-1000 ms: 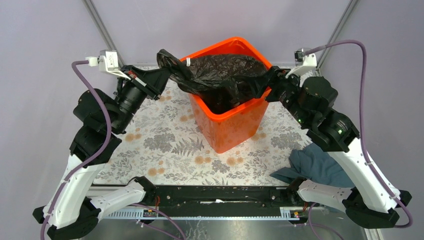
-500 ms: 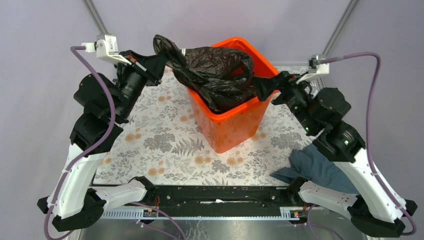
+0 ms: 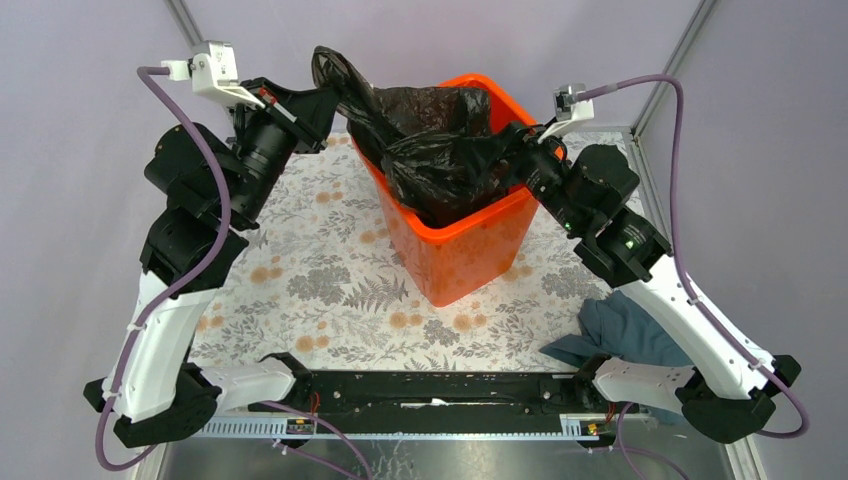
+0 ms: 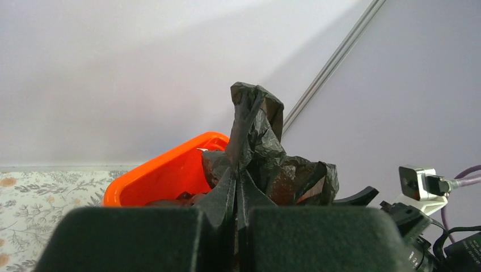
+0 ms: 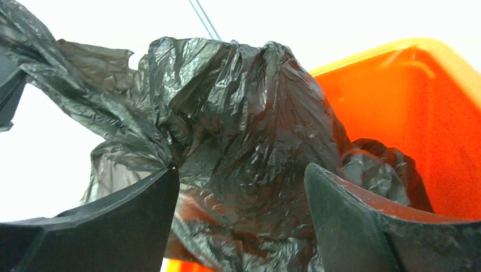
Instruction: Put the trash bags into the trash bin
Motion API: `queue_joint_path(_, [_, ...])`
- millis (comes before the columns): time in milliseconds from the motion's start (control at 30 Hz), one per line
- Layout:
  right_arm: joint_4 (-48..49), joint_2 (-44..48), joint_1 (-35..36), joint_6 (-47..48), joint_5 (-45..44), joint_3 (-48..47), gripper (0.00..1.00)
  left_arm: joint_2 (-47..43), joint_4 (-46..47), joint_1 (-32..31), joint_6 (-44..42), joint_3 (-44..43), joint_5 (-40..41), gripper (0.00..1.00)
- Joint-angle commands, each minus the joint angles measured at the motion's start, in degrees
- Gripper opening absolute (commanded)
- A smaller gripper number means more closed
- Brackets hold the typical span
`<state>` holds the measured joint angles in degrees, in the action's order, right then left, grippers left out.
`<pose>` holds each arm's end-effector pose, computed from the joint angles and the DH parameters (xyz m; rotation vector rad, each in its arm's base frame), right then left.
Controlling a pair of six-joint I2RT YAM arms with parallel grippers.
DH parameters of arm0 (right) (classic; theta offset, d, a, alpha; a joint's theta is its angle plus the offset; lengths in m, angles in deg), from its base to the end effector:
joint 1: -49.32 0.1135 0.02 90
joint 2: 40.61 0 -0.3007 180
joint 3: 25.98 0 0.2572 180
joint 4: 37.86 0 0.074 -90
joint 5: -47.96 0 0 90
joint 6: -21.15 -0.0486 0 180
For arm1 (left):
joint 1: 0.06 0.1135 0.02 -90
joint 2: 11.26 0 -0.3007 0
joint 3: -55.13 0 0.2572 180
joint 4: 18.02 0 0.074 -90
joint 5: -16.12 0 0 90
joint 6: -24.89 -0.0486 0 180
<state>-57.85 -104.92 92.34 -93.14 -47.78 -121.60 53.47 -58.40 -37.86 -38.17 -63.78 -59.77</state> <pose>0.1710 0.1529 0.5422 -0.1466 1.4275 0.9087 0.1335 -0.0886 0.6229 -0.0852 1.3782 -0.7888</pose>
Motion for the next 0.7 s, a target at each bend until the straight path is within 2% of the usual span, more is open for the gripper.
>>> queue_joint_path(0, [10.3,0.4,0.2,4.6,-8.4,-0.3,0.75,1.0,0.6,-0.1,-1.8,-2.6,0.3,0.0])
queue_joint_path(67, [14.3,1.5,0.2,8.4,-11.7,1.9,0.35,0.7,0.5,-0.1,-2.5,-1.6,2.0,0.0])
queue_joint_path(100, [15.3,1.7,0.2,10.9,-13.4,2.5,0.23,0.8,0.3,-0.1,-3.0,-1.2,3.1,0.0])
queue_joint_path(133, [15.0,1.8,0.1,13.7,-14.3,2.3,0.03,1.1,0.0,-0.1,-3.6,-1.2,4.4,0.0])
queue_joint_path(200, [10.1,0.8,-1.6,18.2,-12.9,-0.5,0.0,3.4,-2.8,0.1,-4.8,-3.7,7.2,0.0])
queue_joint_path(300, [1.9,-0.6,-8.2,20.4,-5.8,-4.3,0.0,11.8,-12.8,2.0,-7.1,-15.3,9.2,0.0])
queue_joint_path(367, [-2.5,-2.1,-18.4,15.9,4.1,-6.9,0.0,16.8,-17.8,6.8,-6.9,-22.6,4.0,0.0])
queue_joint_path(433, [-6.1,-5.2,-27.8,11.6,18.4,-10.2,0.0,20.0,-20.4,11.6,-6.2,-26.6,0.8,0.0])
queue_joint_path(567, [-8.8,-11.6,-35.4,8.2,36.4,-13.7,0.0,22.6,-19.3,22.7,-2.6,-24.6,-9.3,0.0])
queue_joint_path(667, [-8.1,-14.1,-38.6,2.8,39.4,-13.7,0.0,23.5,-16.1,27.5,-0.6,-19.8,-16.6,0.0])
